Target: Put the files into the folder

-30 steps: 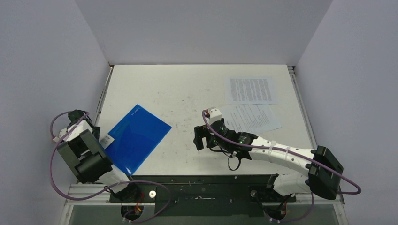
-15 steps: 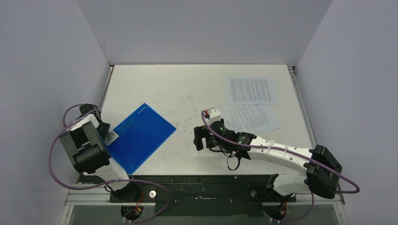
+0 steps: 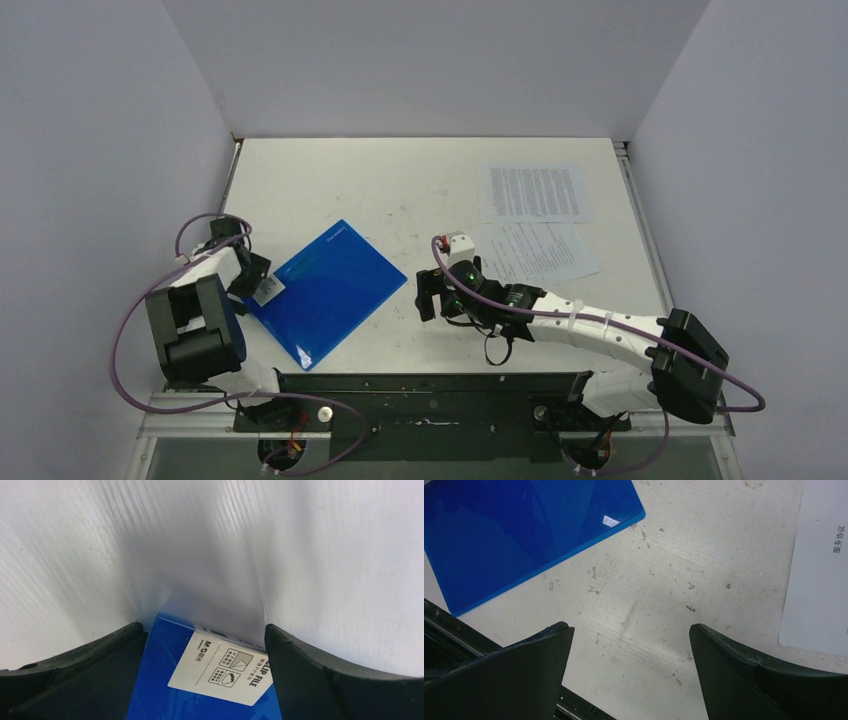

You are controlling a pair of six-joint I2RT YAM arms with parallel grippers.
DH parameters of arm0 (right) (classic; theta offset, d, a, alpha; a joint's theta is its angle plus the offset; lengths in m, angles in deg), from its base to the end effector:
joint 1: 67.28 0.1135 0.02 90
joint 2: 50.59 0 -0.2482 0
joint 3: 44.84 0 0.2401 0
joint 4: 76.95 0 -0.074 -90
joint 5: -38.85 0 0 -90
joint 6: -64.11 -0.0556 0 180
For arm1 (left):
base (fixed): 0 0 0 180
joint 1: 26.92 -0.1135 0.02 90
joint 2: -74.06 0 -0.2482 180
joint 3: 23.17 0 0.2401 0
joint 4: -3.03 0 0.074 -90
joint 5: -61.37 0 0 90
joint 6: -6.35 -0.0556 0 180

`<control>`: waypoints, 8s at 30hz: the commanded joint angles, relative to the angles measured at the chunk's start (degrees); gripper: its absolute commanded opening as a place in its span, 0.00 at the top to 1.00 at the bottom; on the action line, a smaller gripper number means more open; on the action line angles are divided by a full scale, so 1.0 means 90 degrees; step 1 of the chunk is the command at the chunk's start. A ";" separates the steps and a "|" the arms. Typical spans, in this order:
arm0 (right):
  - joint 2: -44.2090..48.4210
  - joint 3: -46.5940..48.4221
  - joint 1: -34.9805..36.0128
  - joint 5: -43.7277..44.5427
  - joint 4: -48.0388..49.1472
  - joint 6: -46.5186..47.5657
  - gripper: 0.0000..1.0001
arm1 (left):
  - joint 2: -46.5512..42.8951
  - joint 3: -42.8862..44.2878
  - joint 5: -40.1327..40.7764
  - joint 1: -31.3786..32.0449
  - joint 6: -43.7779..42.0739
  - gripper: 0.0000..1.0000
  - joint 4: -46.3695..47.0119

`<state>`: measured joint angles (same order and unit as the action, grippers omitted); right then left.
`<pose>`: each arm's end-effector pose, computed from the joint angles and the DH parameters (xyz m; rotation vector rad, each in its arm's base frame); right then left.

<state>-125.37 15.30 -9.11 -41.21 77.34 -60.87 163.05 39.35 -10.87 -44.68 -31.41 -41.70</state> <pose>0.1586 0.2373 0.2089 -0.3794 2.3192 0.6485 0.2534 0.0990 0.1345 -1.6212 2.1925 0.2730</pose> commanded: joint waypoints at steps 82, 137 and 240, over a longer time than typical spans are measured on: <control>-0.0561 -0.1344 -0.0889 -0.1496 0.1518 -0.0862 0.10 | -0.2289 -0.2454 -0.2345 0.2957 -0.0366 0.03 0.2853; 0.2023 -0.2493 -0.0596 -0.0694 -0.0586 -0.1560 0.10 | -0.2894 -0.2442 -0.1029 0.6887 0.0265 0.04 0.2124; 0.1550 -0.3763 -0.1283 -0.2194 0.3264 -0.2443 0.34 | -0.3663 -0.4507 -0.2647 0.4846 0.0579 0.98 0.2380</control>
<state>-113.37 -16.63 -20.80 -58.55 101.16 -80.41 128.10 -0.41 -38.78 -0.85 -22.92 -10.46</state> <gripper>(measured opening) 0.685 0.024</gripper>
